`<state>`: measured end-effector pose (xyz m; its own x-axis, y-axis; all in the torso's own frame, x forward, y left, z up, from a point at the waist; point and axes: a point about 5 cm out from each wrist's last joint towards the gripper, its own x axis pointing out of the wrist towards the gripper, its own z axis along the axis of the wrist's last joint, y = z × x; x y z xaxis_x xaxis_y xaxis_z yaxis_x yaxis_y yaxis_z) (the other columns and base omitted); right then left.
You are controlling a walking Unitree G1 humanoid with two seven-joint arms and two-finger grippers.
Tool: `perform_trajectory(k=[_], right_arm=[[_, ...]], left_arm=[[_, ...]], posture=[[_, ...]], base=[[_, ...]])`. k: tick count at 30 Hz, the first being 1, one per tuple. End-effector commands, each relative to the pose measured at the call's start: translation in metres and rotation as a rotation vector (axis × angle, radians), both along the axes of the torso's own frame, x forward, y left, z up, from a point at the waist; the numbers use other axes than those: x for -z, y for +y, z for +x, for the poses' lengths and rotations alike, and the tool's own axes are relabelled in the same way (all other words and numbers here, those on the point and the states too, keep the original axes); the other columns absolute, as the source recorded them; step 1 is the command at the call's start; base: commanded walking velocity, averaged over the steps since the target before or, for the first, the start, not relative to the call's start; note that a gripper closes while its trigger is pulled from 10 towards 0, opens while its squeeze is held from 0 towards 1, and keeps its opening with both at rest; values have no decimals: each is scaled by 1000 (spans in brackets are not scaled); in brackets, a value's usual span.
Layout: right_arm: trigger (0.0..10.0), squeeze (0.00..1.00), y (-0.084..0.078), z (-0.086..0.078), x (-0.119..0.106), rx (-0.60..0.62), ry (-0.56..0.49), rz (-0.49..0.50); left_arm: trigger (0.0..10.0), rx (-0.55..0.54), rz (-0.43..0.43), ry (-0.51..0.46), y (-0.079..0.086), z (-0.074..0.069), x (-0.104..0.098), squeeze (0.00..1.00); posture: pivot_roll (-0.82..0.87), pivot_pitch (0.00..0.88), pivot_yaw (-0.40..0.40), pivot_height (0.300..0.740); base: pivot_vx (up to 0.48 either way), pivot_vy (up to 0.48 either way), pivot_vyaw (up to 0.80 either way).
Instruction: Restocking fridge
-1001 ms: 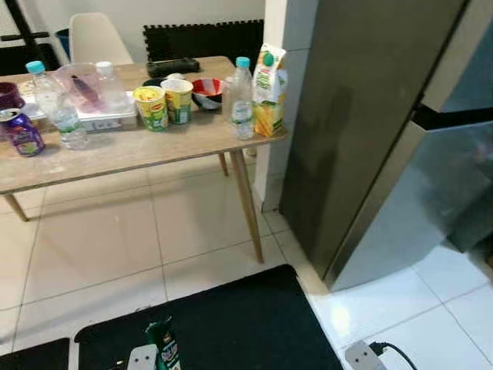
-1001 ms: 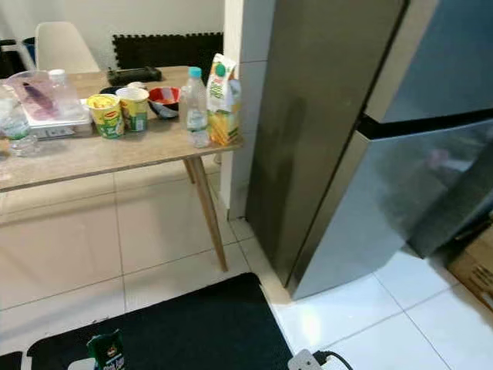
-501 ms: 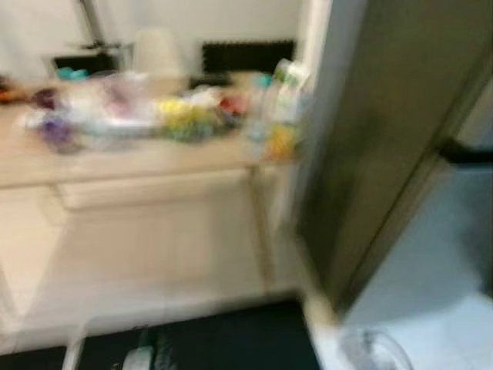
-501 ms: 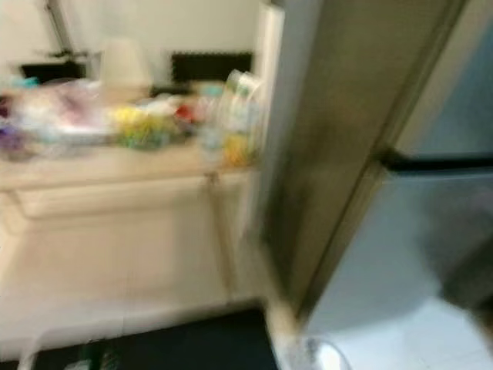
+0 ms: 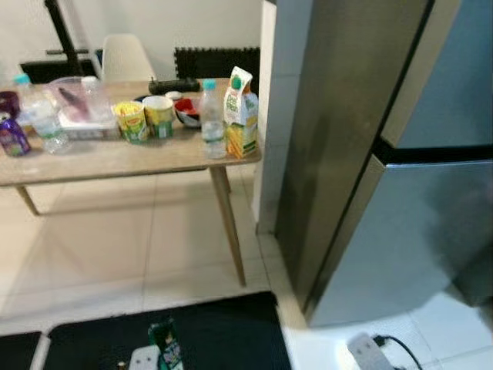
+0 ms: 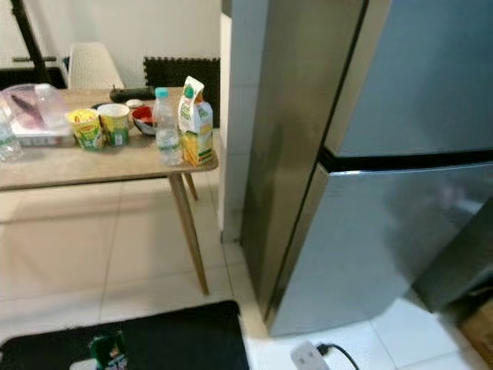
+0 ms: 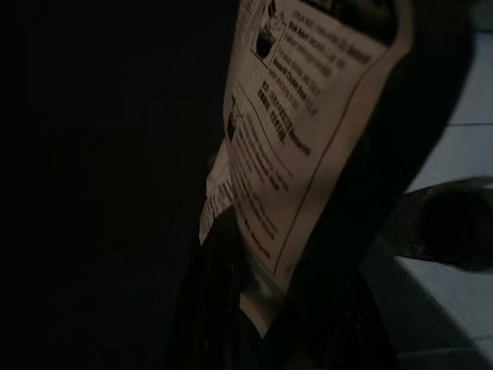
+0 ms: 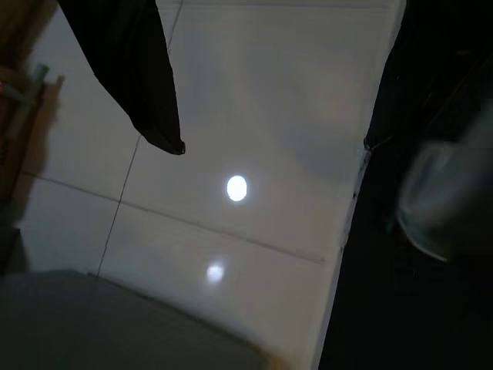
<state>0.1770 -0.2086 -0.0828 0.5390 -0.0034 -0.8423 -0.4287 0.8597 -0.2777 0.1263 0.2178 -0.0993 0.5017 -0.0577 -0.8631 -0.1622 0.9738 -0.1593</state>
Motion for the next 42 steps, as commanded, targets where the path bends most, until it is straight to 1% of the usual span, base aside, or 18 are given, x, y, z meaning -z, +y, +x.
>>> perform_trajectory(k=[1,2,5,8,9,10,12,16,17,21,22,28,29,30,31,38,40,42], right_arm=[[10000,0,-1,26,-15,11,-105,33],[10000,0,-1,26,-15,11,-105,33],[10000,0,8,70,-43,-19,-260,126],[10000,0,13,86,-56,-46,-323,167],[10000,0,23,106,-75,-90,-402,264],[10000,0,23,106,-75,-90,-402,264],[10000,0,39,131,-107,-200,-512,402],[10000,0,50,146,-132,-297,-582,520],[10000,0,61,163,-170,-407,-670,698],[10000,0,66,173,-202,-500,-739,826],[10000,0,72,178,-233,-617,-795,912],[10000,0,80,181,-269,-785,-841,1004],[10000,663,83,179,-281,-873,-828,1041],[10000,1000,84,177,-292,-948,-816,1069],[10000,1000,84,176,-299,-996,-806,1085],[10000,1000,86,182,-307,-1128,-754,843],[10000,1000,91,187,-300,-1176,-688,626],[10000,1000,93,190,-298,-1208,-657,485]], left_arm=[[10000,13,-5,16,-2,-4,2,0],[10000,13,-5,16,-2,-4,2,0],[10000,15,-4,16,-2,-3,2,0],[10000,15,-5,15,-2,-3,2,0],[10000,14,-5,14,-2,-3,1,0],[10000,14,-5,14,-2,-3,1,0],[10000,13,-7,15,-2,-3,2,0],[10000,14,-8,17,-3,-4,2,0],[10000,10,-6,23,-4,-5,2,0],[10000,11,-6,31,-5,-6,3,0],[10000,17,-9,35,-7,-7,4,0],[10000,21,-15,36,-9,-8,4,0],[10000,23,-18,35,-10,-7,4,0],[10000,23,-21,33,-10,-7,4,0],[10000,23,-23,32,-11,-7,4,0],[10000,23,-26,30,-11,-7,4,0],[10000,25,-27,29,-11,-7,4,0],[10000,26,-29,28,-11,-7,4,0]], posture=[[-89,0,-24,740],[-89,0,-24,740],[-88,0,-25,740],[-88,0,-25,740],[-89,0,-24,740],[-89,0,-24,740],[-89,0,-24,740],[-89,0,-24,740],[-92,0,-27,740],[-92,0,-27,740],[-97,0,-32,740],[-97,0,-32,740],[-94,0,-37,740],[-94,0,-37,740],[-94,0,-37,740],[-96,3,-37,740],[-96,3,-37,740],[-96,3,-37,740]], base=[[0,-480,0],[0,-480,0],[0,-480,0],[0,-480,0],[0,-480,0],[0,-480,0],[0,-472,0],[0,-420,0],[0,0,0],[0,0,0],[0,0,0],[0,0,0],[0,0,0],[0,0,0],[0,0,0],[0,0,0],[0,0,0],[0,0,0]])
